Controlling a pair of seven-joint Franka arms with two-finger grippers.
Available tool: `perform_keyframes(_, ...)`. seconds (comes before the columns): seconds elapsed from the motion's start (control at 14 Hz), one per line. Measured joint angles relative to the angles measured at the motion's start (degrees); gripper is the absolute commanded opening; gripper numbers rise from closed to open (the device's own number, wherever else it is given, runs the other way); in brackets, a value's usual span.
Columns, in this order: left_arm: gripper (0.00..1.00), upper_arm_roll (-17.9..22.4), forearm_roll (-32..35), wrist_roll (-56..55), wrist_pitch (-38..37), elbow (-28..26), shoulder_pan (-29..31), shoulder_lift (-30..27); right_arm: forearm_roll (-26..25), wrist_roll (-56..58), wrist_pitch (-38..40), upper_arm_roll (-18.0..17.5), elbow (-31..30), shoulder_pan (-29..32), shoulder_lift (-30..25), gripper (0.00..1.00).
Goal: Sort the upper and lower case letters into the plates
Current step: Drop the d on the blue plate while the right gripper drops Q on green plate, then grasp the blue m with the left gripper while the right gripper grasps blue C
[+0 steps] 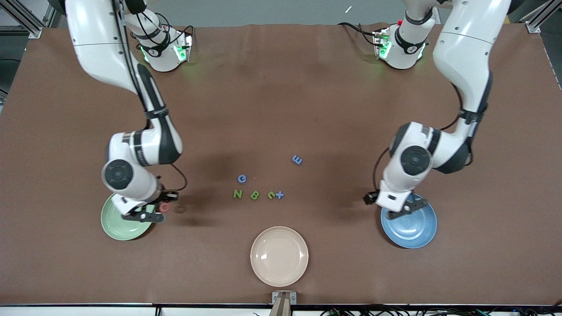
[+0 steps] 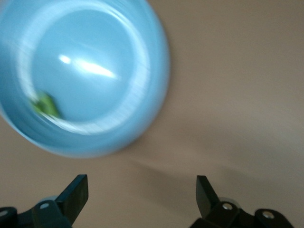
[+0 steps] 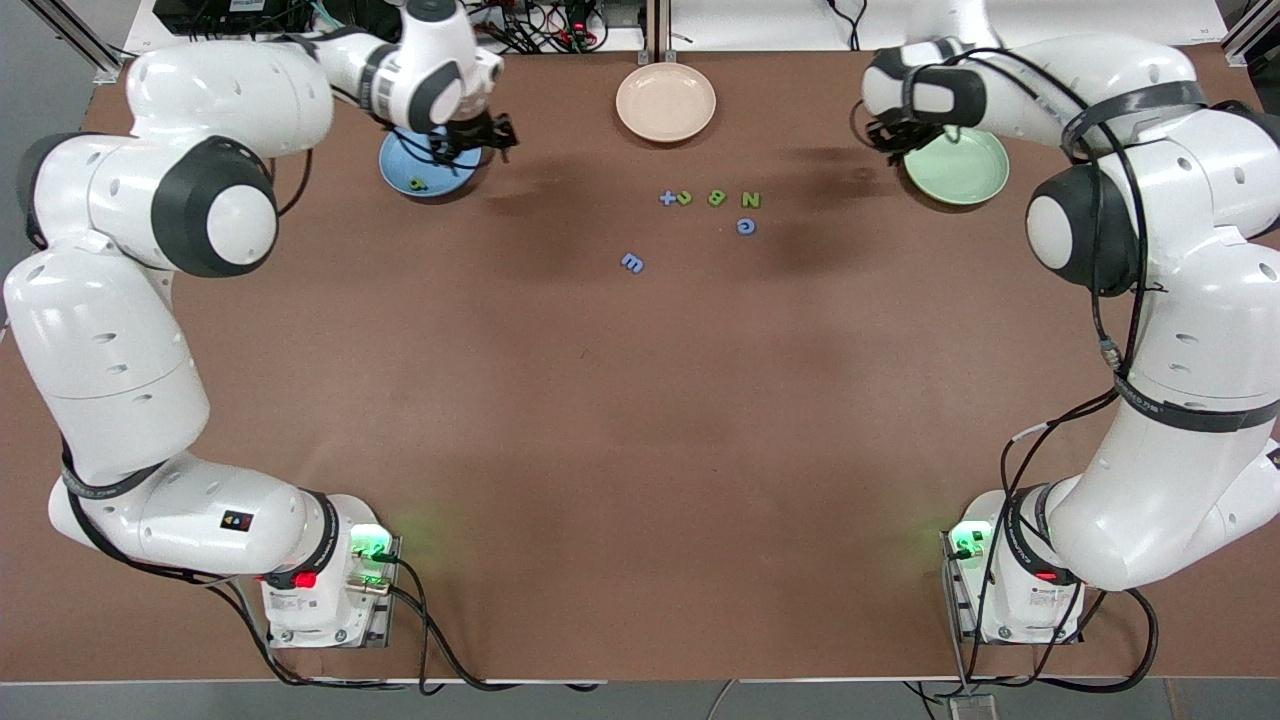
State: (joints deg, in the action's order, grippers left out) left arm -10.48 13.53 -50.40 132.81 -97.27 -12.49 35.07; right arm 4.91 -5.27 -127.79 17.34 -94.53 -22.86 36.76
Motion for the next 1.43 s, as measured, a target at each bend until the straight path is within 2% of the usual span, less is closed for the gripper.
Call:
perform_keyframes(0.07, 0.99, -1.06, 0.0, -3.72, -0.11, 0.02, -2.52, 0.02, -0.04, 5.53, 0.1, 0.96, 0.42, 1.66, 0.0, 0.07)
perform_keyframes(0.14, 0.98, -1.38, 0.0, -7.58, -0.13, 0.04, -5.64, 0.09, -0.05, 10.35, 0.09, 1.36, 0.64, 3.66, 0.0, 0.16)
perform_keyframes(0.29, 0.95, -1.36, 0.0, -14.21, -0.17, 0.12, -11.14, 0.91, -0.05, 16.23, -0.37, 1.43, 0.69, 7.36, 0.42, 0.7)
perform_keyframes(0.36, 0.94, -1.34, -0.01, -16.91, 0.1, 0.15, -13.13, 1.67, -0.06, 17.33, -1.36, 1.4, 0.67, 8.19, 1.0, 0.77)
perform_keyframes(0.72, 0.74, -1.34, -0.84, -32.36, 1.55, 1.2, -17.66, 4.94, 0.36, 15.43, -6.4, 0.19, 2.2, 5.89, 2.71, 0.9)
perform_keyframes(1.0, 0.63, -1.37, -7.38, -35.86, 1.86, 5.88, -20.2, 8.05, 2.13, 0.21, -1.33, -0.35, 4.98, -2.68, 2.57, 0.95)
perform_keyframes(1.22, 0.62, -1.35, -8.55, -36.72, 1.78, 6.5, -21.16, 9.07, 8.29, -12.36, 2.04, -0.51, 4.88, -10.84, 2.64, 0.95)
perform_keyframes(1.43, 0.59, -1.16, -8.58, -36.74, 1.01, 6.51, -21.07, 9.48, 10.36, -24.02, 2.31, -0.54, 4.48, -16.56, 2.88, 0.95)
